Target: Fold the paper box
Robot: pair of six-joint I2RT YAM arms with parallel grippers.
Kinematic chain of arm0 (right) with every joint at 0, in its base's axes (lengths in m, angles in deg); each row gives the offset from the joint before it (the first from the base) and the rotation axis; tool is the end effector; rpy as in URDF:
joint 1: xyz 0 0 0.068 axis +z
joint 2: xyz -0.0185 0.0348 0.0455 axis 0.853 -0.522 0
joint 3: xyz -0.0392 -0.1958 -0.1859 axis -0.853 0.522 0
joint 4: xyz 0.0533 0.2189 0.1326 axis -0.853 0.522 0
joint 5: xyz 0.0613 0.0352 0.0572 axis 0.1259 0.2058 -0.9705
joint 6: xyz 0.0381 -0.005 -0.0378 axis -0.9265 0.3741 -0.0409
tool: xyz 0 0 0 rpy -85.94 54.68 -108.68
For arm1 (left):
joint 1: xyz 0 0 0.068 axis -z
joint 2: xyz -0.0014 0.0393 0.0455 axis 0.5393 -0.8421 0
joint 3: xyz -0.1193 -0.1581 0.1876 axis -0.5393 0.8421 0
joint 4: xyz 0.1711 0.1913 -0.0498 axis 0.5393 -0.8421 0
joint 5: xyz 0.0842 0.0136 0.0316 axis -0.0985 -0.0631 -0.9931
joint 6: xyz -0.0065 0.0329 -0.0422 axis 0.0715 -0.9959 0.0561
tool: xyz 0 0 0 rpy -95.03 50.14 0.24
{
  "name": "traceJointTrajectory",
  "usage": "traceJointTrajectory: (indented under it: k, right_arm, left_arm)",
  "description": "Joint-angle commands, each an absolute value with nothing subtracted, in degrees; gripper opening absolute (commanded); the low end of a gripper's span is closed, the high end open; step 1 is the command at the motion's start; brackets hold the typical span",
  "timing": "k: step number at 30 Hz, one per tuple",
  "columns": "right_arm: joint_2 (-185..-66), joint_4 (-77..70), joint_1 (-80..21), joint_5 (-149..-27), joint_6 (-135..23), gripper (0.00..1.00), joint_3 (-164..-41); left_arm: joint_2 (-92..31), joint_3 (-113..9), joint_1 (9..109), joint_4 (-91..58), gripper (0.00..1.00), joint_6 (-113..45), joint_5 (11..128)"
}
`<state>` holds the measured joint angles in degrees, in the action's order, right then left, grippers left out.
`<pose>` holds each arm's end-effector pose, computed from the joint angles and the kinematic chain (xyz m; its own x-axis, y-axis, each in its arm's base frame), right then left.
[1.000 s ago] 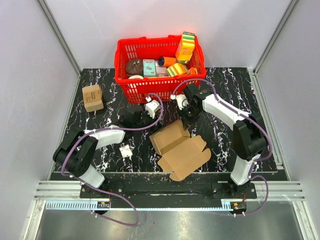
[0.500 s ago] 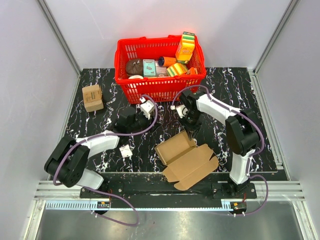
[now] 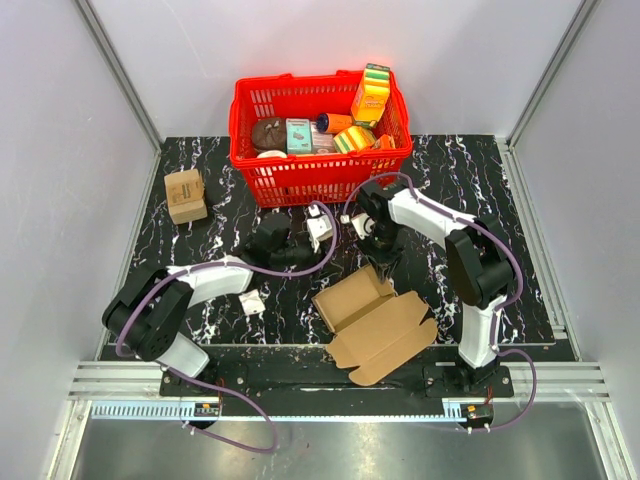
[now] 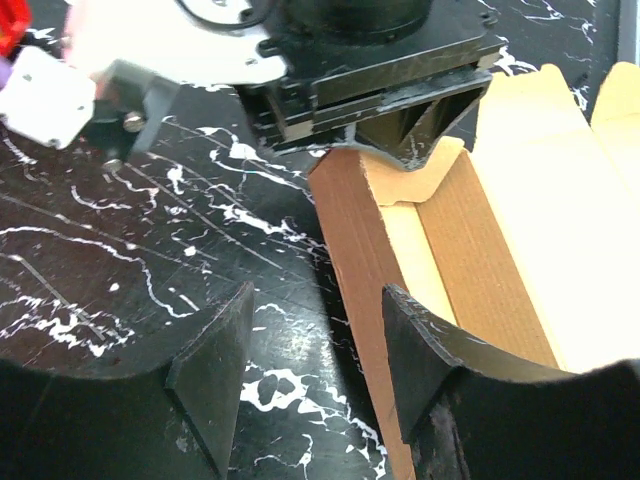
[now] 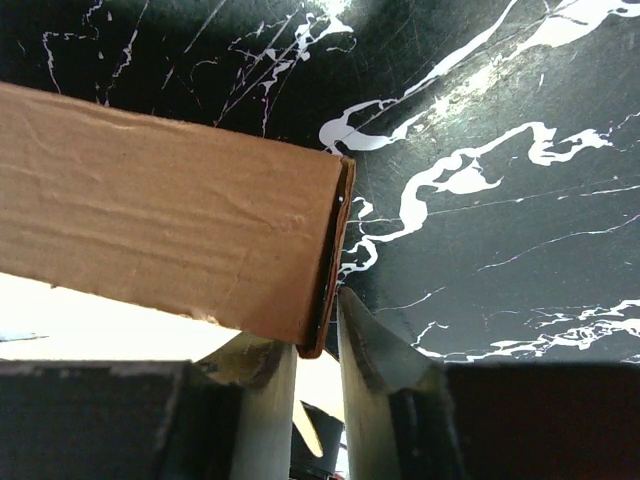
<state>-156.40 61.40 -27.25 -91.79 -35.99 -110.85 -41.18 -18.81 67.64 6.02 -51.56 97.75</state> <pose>0.3011 0.1914 0.1899 -0.7188 -0.6952 0.0057 -0.6794 0.7042 0.2064 0.2400 -0.1940 0.1967 -0.2256 0.2591 -0.9391 0.9373 0.3205 -0.1368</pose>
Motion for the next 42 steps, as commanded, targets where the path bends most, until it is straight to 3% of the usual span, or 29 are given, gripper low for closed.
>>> traceJointTrajectory:
  k: [1, 26, 42]
  right_arm:
    - [-156.65, 60.77, -26.28, -89.38, -36.19, 0.32, -112.32]
    - [-153.31, 45.04, -26.02, -88.59, -39.44, 0.34, -103.97]
    - [-152.7, 43.11, -24.52, -85.25, -39.09, 0.08, -102.74]
  left_arm:
    - [-42.51, -22.21, 68.76, 5.04, 0.58, -54.78, 101.47]
    - [-43.65, -23.62, 69.82, 2.14, 0.57, -56.54, 100.15]
    - [-43.65, -23.79, 69.82, 1.7, 0.57, -56.63, 99.89]
